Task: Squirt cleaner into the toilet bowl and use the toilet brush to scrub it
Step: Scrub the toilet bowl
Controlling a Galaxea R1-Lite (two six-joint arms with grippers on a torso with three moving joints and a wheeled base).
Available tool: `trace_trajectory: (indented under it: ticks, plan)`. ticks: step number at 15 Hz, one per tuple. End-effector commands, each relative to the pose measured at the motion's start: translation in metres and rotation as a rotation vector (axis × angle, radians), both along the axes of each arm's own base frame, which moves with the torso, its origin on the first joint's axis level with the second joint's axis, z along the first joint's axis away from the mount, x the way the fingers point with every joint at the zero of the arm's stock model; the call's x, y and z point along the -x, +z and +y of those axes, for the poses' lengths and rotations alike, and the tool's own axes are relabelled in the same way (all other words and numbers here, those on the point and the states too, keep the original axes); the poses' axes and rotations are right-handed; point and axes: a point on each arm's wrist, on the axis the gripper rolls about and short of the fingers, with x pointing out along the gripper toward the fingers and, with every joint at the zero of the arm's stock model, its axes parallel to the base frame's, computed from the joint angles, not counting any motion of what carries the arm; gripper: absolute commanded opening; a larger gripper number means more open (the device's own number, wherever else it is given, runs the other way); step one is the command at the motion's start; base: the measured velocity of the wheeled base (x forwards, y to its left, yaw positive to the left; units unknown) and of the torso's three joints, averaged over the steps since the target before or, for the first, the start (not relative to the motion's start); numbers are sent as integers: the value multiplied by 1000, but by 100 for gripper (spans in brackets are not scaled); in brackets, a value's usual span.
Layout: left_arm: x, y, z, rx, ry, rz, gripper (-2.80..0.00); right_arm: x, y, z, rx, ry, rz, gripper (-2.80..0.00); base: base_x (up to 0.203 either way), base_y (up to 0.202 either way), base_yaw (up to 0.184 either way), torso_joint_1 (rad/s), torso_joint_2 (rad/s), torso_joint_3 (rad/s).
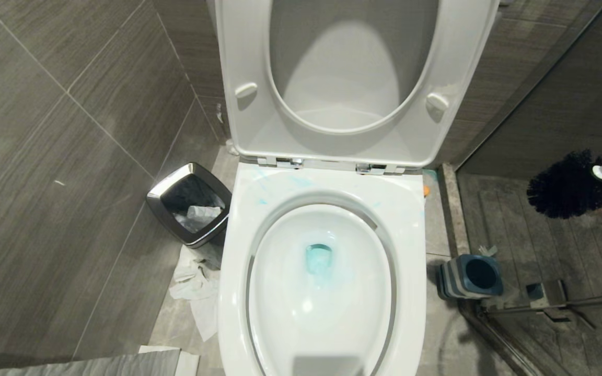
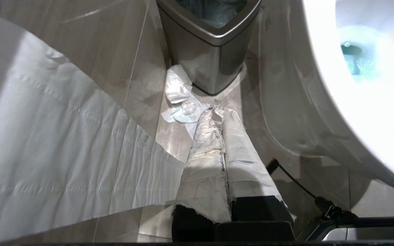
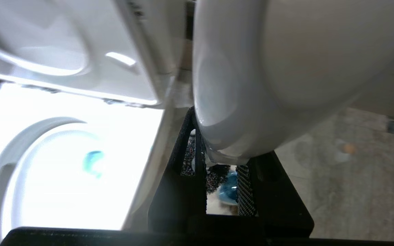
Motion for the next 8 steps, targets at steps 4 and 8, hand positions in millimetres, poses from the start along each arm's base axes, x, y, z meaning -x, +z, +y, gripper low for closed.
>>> trace_trajectory:
  ticks: [4,8]
  plan:
    - [0,0,0,0,0,2,-280,-16,-6,9,-1,75,68,-280,0,0,0,-2,3,201]
    - [0,0,0,2,0,2,-280,-37,-10,36,-5,129,110,-280,0,0,0,-1,1,204]
